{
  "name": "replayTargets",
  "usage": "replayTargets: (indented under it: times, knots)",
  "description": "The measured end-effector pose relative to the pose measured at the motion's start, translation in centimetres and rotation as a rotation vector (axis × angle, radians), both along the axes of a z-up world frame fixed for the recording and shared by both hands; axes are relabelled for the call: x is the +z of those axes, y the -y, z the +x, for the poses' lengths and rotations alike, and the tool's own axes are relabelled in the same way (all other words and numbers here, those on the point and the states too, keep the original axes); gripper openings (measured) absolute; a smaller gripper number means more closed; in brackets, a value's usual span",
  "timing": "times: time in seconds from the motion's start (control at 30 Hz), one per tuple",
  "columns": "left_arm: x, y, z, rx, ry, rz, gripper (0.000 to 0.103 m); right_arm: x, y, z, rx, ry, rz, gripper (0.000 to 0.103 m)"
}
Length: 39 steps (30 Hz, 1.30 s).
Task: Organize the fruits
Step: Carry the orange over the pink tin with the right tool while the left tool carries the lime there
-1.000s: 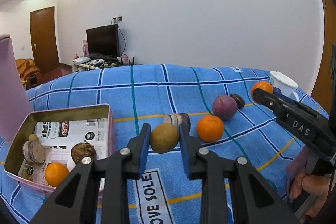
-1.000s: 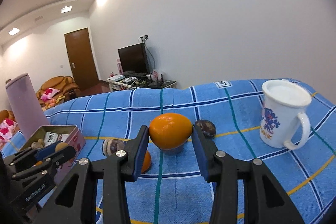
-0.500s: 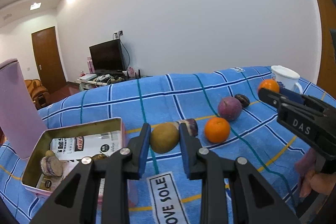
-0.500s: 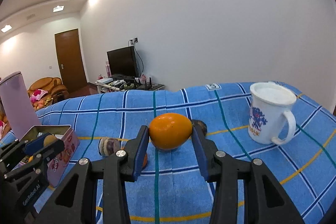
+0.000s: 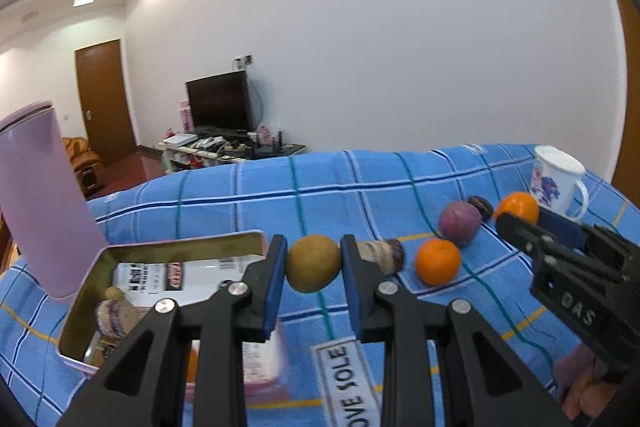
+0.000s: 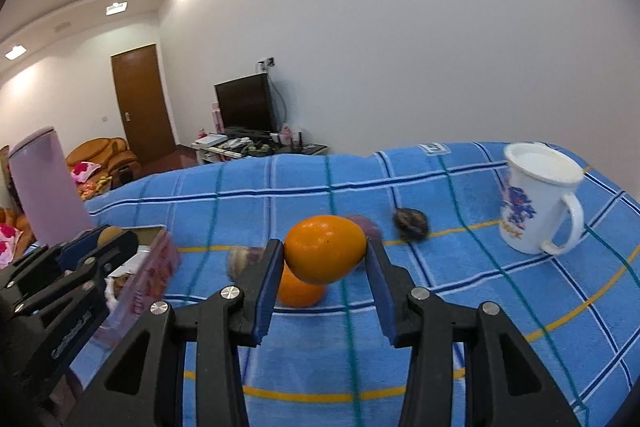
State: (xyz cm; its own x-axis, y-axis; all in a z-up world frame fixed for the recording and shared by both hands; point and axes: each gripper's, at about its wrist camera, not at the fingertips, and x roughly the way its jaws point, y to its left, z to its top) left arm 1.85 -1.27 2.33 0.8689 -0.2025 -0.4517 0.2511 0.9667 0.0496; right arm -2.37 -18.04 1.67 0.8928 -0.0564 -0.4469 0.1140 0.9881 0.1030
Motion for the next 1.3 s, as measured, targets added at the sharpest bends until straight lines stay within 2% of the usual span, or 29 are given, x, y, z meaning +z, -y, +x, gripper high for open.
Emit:
replayTargets:
  times: [0.23,0.63,1.1,1.3]
  knots:
    - [0.7,-2.5,1.2,0.058,-0.012,-0.02,0.029,0.5,-3.4,0.6,0.058,0.007,0.006,0.044]
    - [0.3,-7.2,2.9,0.144,-0.005,0.038,0.029,0.8,-8.2,2.7,0.133,0.007,0.045,0.044]
    - [-0.3,-13.2,5.2,0.251,-0.051,0.006,0.029,0.7,-14.7,5.6,0.231,-0.004,0.065,0.044]
    - [-1.3,-14.2,6.5,0.287,-0.091,0.025,0.029,0.1,-16.8,7.3,0.248,-0.02,0.081,0.044]
